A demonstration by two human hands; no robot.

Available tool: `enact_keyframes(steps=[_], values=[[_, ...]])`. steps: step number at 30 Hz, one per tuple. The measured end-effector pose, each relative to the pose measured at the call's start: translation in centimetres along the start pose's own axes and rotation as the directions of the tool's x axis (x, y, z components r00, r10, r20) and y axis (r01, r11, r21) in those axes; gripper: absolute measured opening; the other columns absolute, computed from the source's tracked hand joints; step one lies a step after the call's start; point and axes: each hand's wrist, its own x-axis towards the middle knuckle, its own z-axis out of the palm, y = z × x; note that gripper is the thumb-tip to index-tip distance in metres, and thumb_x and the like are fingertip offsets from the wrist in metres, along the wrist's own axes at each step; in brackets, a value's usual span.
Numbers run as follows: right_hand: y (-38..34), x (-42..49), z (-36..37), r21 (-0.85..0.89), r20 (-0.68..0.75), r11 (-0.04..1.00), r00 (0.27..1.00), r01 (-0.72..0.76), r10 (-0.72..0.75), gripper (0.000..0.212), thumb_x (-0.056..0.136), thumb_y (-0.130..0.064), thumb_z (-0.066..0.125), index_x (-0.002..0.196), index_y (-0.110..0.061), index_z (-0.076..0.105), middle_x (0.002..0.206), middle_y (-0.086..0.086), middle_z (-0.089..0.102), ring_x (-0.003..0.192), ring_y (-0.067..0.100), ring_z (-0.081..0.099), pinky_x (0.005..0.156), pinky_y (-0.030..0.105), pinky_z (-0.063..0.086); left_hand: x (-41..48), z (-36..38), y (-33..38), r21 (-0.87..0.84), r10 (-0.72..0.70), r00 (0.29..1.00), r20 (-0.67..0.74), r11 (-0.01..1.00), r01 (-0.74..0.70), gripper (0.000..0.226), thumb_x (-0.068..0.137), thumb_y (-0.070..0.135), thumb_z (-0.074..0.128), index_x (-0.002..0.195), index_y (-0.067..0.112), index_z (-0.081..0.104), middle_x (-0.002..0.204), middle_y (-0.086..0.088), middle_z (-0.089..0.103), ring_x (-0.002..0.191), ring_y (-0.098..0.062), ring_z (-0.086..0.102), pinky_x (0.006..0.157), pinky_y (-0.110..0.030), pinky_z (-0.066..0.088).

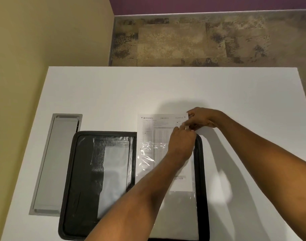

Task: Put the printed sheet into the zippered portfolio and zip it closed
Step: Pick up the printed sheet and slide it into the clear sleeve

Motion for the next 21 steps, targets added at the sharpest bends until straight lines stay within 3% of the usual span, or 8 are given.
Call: enact_keyframes(steps=[3, 5, 12, 15, 19, 21], values=[[-0.6, 0.8, 0.6, 0.041, -0.208, 0.987, 0.968, 0.154, -0.142, 0.023, 0.093, -0.011, 0.075, 0.116, -0.006, 0.074, 0.119, 0.018, 0.074, 0.113, 0.035, 0.069, 0.104, 0.051, 0.056, 0.0, -0.1, -0.2, 0.027, 0.022, 1.000, 0.003, 0.999, -0.023, 0.018, 0.096, 0.009, 0.061, 0.099, 0.015, 0.077, 0.096, -0.004, 0.075, 0.095, -0.024, 0.061, 0.086, -0.037, 0.042], [-1.0, 1.0, 0.8, -0.013, -0.243, 0.980, 0.950, 0.200, -0.197, 0.016, 0.094, -0.007, 0.072, 0.109, -0.008, 0.077, 0.114, 0.018, 0.076, 0.109, 0.033, 0.070, 0.103, 0.053, 0.056, 0.0, -0.2, -0.3, 0.028, 0.021, 1.000, -0.004, 0.999, -0.020, 0.017, 0.096, 0.008, 0.062, 0.097, 0.016, 0.077, 0.093, -0.003, 0.075, 0.092, -0.023, 0.061, 0.084, -0.035, 0.042], [-0.7, -0.4, 0.6, -0.194, -0.048, 0.961, 0.977, 0.196, -0.208, 0.017, 0.087, 0.000, 0.076, 0.101, -0.010, 0.080, 0.101, 0.019, 0.077, 0.086, 0.023, 0.073, 0.076, 0.032, 0.065, 0.1, 0.5, -0.3, -0.040, 0.004, 1.000, -0.017, 0.999, -0.005, 0.017, 0.096, 0.008, 0.058, 0.095, 0.013, 0.074, 0.102, -0.006, 0.073, 0.097, -0.023, 0.061, 0.084, -0.034, 0.039], [0.2, -1.5, 1.4, -0.352, 0.022, 0.912, 0.976, 0.211, -0.218, 0.023, 0.088, -0.001, 0.070, 0.099, -0.017, 0.083, 0.097, 0.006, 0.080, 0.089, 0.018, 0.072, 0.085, 0.036, 0.061, 0.0, 0.5, -0.4, -0.167, -0.062, 0.998, -0.011, 0.984, 0.059, 0.018, 0.093, 0.008, 0.056, 0.096, 0.014, 0.073, 0.131, -0.003, 0.064, 0.114, -0.023, 0.058, 0.086, -0.032, 0.034], [1.7, -3.1, 2.7, -0.411, 0.010, 0.882, 0.968, 0.231, -0.249, 0.022, 0.096, -0.006, 0.064, 0.104, -0.017, 0.081, 0.104, 0.001, 0.079, 0.098, 0.018, 0.071, 0.092, 0.039, 0.058, -0.4, 0.4, -1.2, -0.232, -0.049, 0.998, 0.047, 0.971, 0.059, 0.018, 0.094, 0.020, 0.060, 0.092, 0.022, 0.077, 0.102, 0.001, 0.074, 0.103, -0.023, 0.060, 0.092, -0.038, 0.032], [2.2, -3.8, 3.1, -0.372, -0.026, 0.897, 0.963, 0.239, -0.268, 0.029, 0.097, -0.002, 0.056, 0.110, -0.015, 0.078, 0.111, 0.004, 0.076, 0.106, 0.023, 0.069, 0.097, 0.042, 0.057, -0.6, 0.3, -2.0, -0.274, -0.033, 0.996, 0.083, 0.960, 0.055, 0.018, 0.093, 0.022, 0.059, 0.094, 0.024, 0.077, 0.101, 0.003, 0.073, 0.098, -0.024, 0.061, 0.088, -0.040, 0.032]])
